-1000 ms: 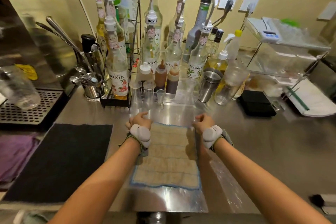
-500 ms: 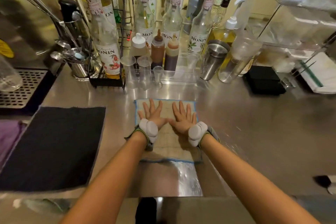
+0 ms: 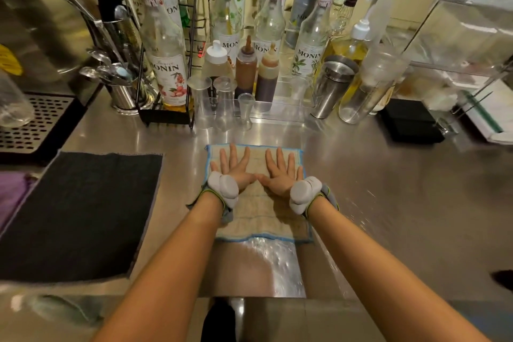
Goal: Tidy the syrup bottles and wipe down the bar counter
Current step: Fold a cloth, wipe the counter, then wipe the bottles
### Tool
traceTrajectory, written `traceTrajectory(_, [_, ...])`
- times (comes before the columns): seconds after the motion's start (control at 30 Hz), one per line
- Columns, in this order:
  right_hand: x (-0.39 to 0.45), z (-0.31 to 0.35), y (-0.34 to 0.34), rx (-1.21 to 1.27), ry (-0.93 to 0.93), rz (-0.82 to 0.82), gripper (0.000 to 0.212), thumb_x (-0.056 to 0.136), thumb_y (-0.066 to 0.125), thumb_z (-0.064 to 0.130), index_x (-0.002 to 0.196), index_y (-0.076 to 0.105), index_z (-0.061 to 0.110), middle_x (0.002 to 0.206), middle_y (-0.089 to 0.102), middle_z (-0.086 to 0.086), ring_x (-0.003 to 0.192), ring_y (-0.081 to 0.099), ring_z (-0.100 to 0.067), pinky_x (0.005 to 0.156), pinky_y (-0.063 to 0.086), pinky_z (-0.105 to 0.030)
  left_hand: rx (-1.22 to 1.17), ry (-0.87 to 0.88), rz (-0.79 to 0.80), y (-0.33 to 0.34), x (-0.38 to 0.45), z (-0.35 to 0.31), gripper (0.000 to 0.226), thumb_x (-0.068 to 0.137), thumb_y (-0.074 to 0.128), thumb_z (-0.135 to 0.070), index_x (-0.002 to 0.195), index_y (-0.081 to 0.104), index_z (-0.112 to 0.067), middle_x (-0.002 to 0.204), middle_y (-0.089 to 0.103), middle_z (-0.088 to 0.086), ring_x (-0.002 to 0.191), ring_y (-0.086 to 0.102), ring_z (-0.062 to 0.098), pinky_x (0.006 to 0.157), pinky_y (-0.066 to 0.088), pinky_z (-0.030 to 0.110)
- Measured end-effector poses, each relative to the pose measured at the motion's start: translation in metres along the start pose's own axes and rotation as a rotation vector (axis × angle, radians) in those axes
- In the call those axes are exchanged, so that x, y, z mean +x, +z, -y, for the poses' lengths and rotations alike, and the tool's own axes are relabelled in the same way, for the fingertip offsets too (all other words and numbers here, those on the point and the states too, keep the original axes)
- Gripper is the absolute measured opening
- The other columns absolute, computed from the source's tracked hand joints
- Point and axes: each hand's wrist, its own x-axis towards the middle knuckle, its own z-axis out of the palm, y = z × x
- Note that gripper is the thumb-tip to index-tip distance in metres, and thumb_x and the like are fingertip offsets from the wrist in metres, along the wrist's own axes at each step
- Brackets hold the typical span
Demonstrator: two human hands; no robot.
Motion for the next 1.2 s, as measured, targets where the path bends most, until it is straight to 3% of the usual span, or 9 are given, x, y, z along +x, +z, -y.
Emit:
traceTrajectory(0.23, [-0.049,0.002,0.033,-0.036,-0.035,0.016,0.071,0.096,0.029,0.051,0.150,-0.011,0.029,0.158,-0.025,0.002,0.145,-0.024,-0.029,0.118,-0.012,-0.050,-0.027,-0.009,-0.004,0.029,-0.049,0.018,0.078,0.094,0.042,-0.048,0.151,-0.008,-0.034,0.157,-0.028,0.001,0.145,-0.027,0.027,0.117,-0.014,0.050])
traceTrajectory(0.43, [-0.068,0.011,0.056,-0.043,-0.078,0.037,0.075,0.095,0.033,0.053,0.150,-0.012,0.031,0.157,-0.027,0.001,0.145,-0.026,-0.028,0.117,-0.013,-0.050,-0.105,-0.037,-0.007,0.031,-0.074,0.039,0.078,0.093,0.047,-0.031,0.152,-0.004,-0.034,0.159,-0.024,-0.003,0.147,-0.024,0.024,0.117,-0.013,0.046])
traceTrajectory(0.63, [-0.046,0.018,0.037,-0.054,-0.072,0.017,0.078,0.091,0.033,0.061,0.150,-0.010,0.034,0.158,-0.023,0.005,0.146,-0.022,-0.025,0.118,-0.011,-0.048,-0.426,-0.067,-0.129,-0.002,-0.064,0.044,0.067,0.090,0.052,-0.014,0.150,0.026,-0.026,0.161,0.006,-0.003,0.150,-0.003,0.020,0.122,0.003,0.038])
traceTrajectory(0.73, [-0.035,0.010,0.025,-0.076,-0.053,0.011,0.079,0.091,0.035,0.060,0.150,-0.010,0.033,0.158,-0.023,0.005,0.147,-0.021,-0.026,0.119,-0.009,-0.049,-0.507,-0.106,-0.191,-0.022,-0.054,0.058,0.067,0.088,0.056,-0.014,0.149,0.029,-0.021,0.161,0.009,-0.002,0.150,-0.011,0.021,0.122,-0.001,0.043])
traceTrajectory(0.9, [-0.022,0.011,0.015,-0.044,0.050,0.004,0.080,0.092,0.038,0.056,0.151,-0.010,0.030,0.158,-0.023,0.001,0.146,-0.023,-0.031,0.118,-0.009,-0.054,-0.361,-0.167,-0.106,-0.034,-0.038,0.073,0.079,0.088,0.058,-0.025,0.153,0.013,-0.023,0.162,-0.009,0.001,0.147,-0.023,0.027,0.117,-0.009,0.056])
traceTrajectory(1.03, [-0.021,0.030,0.038,-0.020,0.045,-0.046,0.101,0.078,0.041,0.074,0.148,-0.018,0.032,0.156,-0.029,0.003,0.145,-0.027,-0.027,0.116,-0.015,-0.052,-0.262,-0.142,-0.052,-0.024,-0.022,0.078,0.088,0.090,0.051,-0.049,0.153,-0.005,-0.024,0.157,-0.028,0.005,0.142,-0.031,0.034,0.117,-0.006,0.056])
traceTrajectory(1.2, [-0.030,-0.001,0.028,-0.022,0.109,-0.048,0.096,0.079,0.043,0.072,0.148,-0.014,0.036,0.158,-0.025,0.006,0.147,-0.022,-0.022,0.119,-0.010,-0.049,-0.128,-0.149,-0.060,-0.013,-0.009,0.080,0.103,0.080,0.045,-0.070,0.152,-0.012,-0.024,0.156,-0.028,0.011,0.141,-0.030,0.040,0.116,-0.006,0.058])
